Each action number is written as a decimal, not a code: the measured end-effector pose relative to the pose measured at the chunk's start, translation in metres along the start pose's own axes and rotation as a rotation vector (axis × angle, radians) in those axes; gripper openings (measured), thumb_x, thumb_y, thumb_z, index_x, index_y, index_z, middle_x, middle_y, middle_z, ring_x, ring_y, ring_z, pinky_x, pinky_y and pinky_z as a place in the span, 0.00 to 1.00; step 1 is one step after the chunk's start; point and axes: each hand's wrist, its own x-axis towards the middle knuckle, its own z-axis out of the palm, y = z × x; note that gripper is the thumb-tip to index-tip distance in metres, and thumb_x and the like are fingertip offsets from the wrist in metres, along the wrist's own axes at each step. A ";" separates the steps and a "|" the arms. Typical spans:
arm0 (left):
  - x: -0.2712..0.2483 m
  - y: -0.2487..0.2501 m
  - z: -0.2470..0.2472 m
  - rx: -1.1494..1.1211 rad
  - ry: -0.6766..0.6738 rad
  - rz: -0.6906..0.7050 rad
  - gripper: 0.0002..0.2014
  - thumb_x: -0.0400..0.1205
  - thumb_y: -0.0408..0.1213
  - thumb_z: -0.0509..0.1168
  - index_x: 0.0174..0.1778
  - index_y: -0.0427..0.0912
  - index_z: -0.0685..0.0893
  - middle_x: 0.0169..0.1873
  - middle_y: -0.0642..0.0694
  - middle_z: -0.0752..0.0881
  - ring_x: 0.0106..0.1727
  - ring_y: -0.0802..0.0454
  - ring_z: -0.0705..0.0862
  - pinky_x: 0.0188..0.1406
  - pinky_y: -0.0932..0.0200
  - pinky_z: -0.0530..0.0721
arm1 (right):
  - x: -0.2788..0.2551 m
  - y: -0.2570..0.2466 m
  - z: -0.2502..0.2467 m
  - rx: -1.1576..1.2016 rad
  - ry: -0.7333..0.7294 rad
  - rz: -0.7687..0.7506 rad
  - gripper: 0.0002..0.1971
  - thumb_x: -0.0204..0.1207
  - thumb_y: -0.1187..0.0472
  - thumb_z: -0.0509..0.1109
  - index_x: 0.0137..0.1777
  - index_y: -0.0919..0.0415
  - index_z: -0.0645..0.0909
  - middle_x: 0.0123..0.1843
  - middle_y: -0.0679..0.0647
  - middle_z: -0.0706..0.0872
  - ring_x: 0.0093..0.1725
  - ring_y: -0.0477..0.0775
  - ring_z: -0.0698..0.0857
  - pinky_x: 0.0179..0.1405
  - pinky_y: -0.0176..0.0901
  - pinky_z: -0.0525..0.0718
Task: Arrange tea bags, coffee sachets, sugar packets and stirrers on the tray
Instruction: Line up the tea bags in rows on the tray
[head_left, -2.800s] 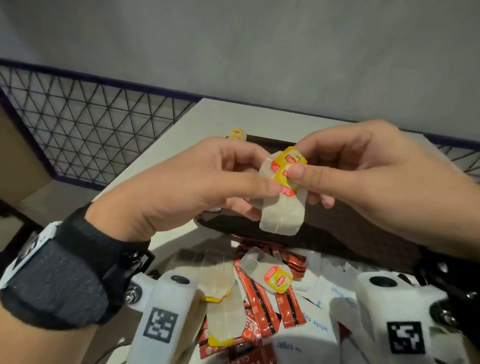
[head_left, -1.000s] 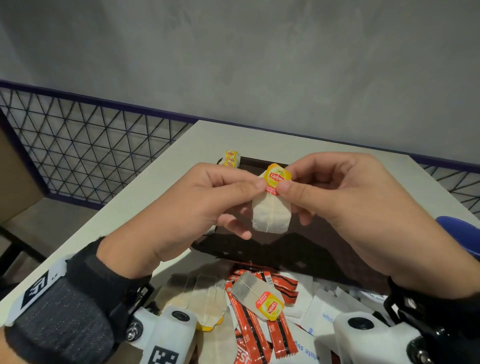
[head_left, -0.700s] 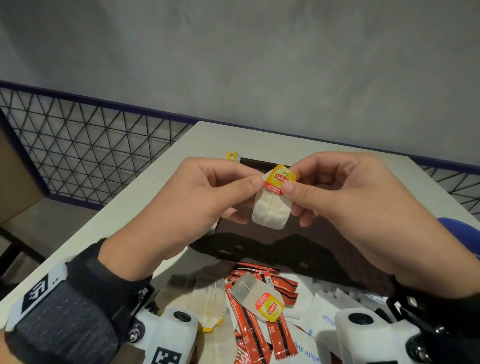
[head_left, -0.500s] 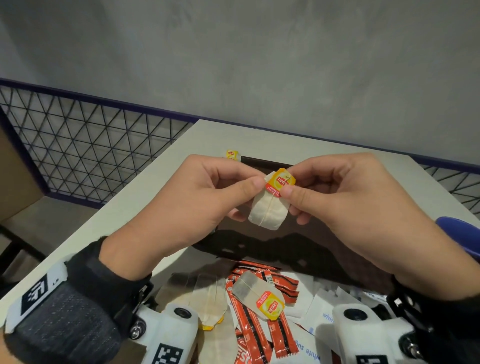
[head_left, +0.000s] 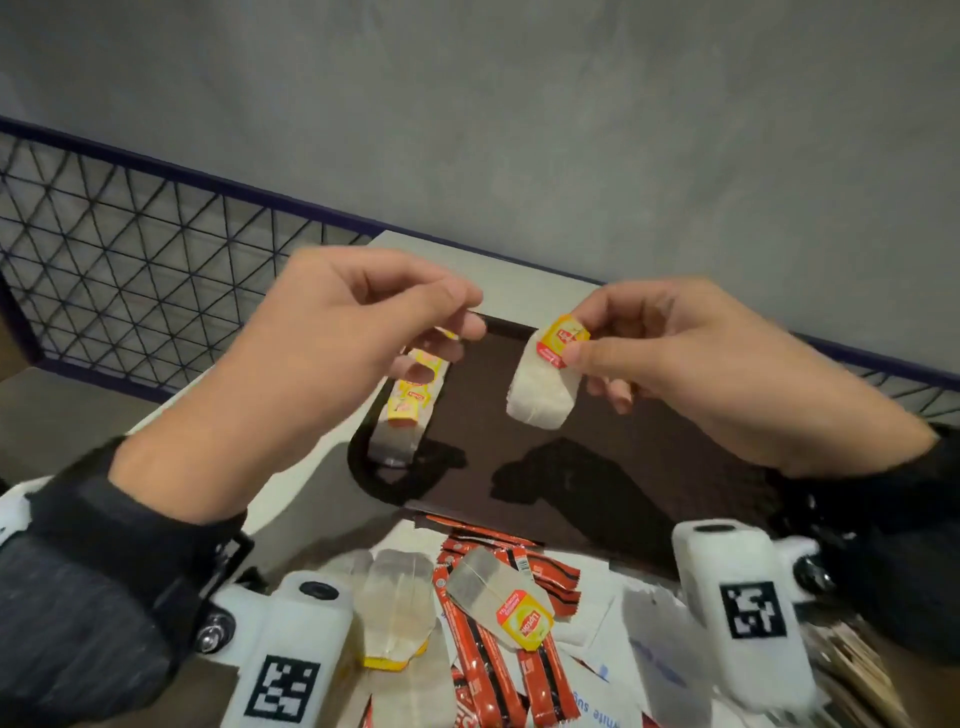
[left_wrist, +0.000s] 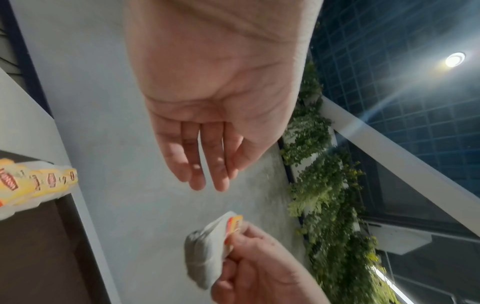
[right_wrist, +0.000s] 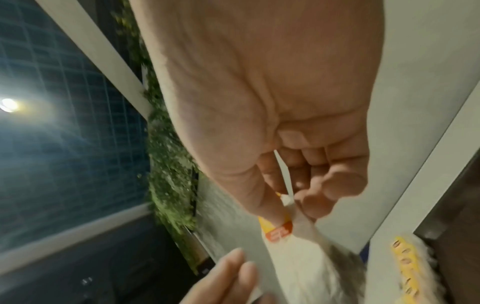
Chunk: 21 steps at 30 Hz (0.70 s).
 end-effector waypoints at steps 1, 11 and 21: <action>0.002 0.002 -0.004 -0.027 0.045 -0.006 0.08 0.85 0.34 0.69 0.44 0.43 0.93 0.39 0.44 0.95 0.39 0.48 0.91 0.37 0.56 0.88 | 0.016 0.001 -0.003 -0.034 -0.039 0.043 0.03 0.78 0.69 0.75 0.49 0.69 0.88 0.39 0.63 0.86 0.36 0.51 0.80 0.33 0.42 0.80; 0.016 -0.003 -0.025 -0.176 0.242 -0.089 0.07 0.82 0.34 0.70 0.41 0.40 0.92 0.30 0.46 0.90 0.28 0.51 0.84 0.27 0.60 0.82 | 0.159 0.051 0.009 -0.149 -0.232 0.355 0.06 0.81 0.73 0.71 0.53 0.64 0.82 0.44 0.63 0.90 0.43 0.59 0.90 0.61 0.57 0.88; 0.023 -0.009 -0.033 -0.201 0.332 -0.122 0.06 0.80 0.34 0.71 0.40 0.39 0.93 0.27 0.46 0.88 0.26 0.51 0.81 0.24 0.61 0.79 | 0.207 0.080 0.026 -0.126 -0.094 0.480 0.09 0.81 0.75 0.68 0.47 0.60 0.77 0.37 0.61 0.82 0.41 0.66 0.89 0.49 0.54 0.89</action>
